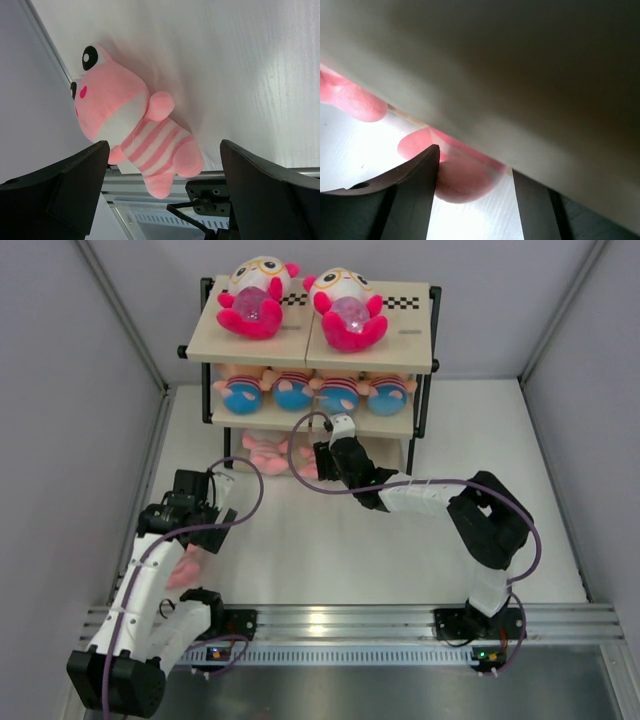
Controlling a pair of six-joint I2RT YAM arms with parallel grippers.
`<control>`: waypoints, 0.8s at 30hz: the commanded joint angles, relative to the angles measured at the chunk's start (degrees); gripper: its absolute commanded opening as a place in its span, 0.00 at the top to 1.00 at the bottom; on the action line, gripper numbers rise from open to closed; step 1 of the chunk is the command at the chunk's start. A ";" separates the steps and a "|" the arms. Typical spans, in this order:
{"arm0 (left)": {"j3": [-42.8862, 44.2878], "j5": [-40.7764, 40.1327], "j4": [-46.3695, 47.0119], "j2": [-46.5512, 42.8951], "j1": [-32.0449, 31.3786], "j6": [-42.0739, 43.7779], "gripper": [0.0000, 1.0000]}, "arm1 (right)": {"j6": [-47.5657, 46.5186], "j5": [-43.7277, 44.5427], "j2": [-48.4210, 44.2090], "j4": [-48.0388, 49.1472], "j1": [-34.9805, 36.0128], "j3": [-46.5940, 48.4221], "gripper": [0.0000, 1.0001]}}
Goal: Place and organize the stuffed toys onto the shelf
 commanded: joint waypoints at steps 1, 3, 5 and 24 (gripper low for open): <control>0.48 0.66 0.71 -0.06 -0.21 0.47 0.01 | -1.75 1.17 -2.05 -2.38 -0.03 2.59 0.38; 0.22 0.93 0.62 0.38 -0.21 0.20 0.01 | -2.19 1.43 -2.75 -3.44 0.32 2.42 0.35; -0.22 0.84 0.62 0.74 -0.21 0.20 0.02 | -2.55 1.87 -3.54 -3.62 0.94 1.72 0.34; -3.21 -1.09 0.62 0.74 -0.21 1.43 0.01 | -0.19 5.66 -13.30 -7.84 9.99 -3.47 0.46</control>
